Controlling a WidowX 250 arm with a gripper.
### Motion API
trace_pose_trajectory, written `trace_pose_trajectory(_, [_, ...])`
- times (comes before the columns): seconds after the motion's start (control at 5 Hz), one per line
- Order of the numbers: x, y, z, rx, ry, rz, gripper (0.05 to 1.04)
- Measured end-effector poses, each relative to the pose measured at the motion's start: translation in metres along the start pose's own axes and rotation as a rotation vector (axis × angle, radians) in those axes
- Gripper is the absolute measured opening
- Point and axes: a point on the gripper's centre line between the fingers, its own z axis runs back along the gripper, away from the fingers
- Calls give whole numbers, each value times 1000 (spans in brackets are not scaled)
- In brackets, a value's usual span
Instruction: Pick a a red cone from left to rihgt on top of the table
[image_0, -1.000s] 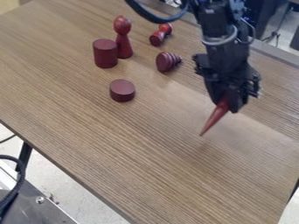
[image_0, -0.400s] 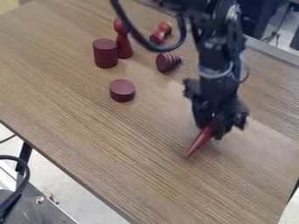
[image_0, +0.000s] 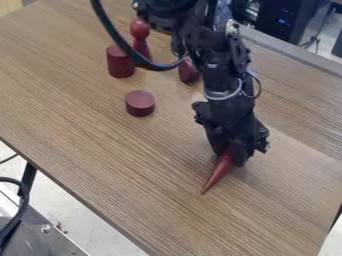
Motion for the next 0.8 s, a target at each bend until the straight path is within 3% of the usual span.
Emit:
trace_pose_trajectory(0.2, [-1,-1,-1,12,-8,41,513])
trace_pose_trajectory(0.4, [0,0,1,21,-13,40,816])
trace_pose_trajectory(0.6, [-1,-1,3,45,-11,31,1001])
trace_pose_trajectory(0.8, [5,4,20,99,-78,42,999])
